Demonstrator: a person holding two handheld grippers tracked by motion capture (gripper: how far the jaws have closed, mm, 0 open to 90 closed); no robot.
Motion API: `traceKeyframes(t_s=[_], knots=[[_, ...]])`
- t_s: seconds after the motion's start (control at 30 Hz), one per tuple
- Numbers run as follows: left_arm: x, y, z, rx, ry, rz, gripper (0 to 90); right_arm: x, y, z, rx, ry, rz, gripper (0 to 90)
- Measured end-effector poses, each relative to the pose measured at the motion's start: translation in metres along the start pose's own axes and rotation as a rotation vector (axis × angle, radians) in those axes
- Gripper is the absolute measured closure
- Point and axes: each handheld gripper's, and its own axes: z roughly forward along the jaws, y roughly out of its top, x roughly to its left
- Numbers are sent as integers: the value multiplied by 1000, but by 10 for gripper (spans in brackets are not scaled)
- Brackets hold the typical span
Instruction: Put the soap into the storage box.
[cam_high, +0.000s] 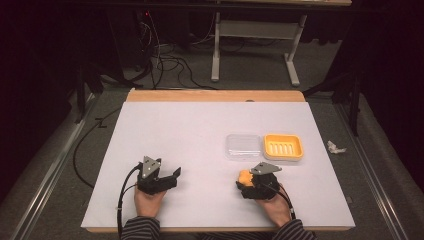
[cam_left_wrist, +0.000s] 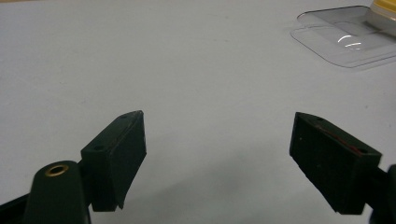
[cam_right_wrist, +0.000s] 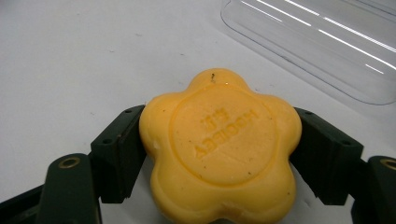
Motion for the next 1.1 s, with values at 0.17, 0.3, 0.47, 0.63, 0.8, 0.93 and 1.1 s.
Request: traceKeyframes(t_s=[0.17,0.3,0.47,0.63,0.8,0.93,1.1], knots=[[0,0,0,0,-1,0,197,0,0,0,0,-3,-5,254],[0,0,0,1,-3,-1,205,1,0,-1,-5,-5,-17,255],[0,0,0,1,-1,0,211,2,0,-3,-3,-9,-34,256],[0,0,1,3,4,5,223,-1,0,-5,-11,8,-22,257],[0,0,1,2,5,4,227,-3,-1,-10,-11,21,-3,257],[0,0,1,6,8,4,232,-5,0,-14,-7,29,-4,258],[0,-1,1,10,10,5,237,-5,-1,-17,-8,28,-3,257]])
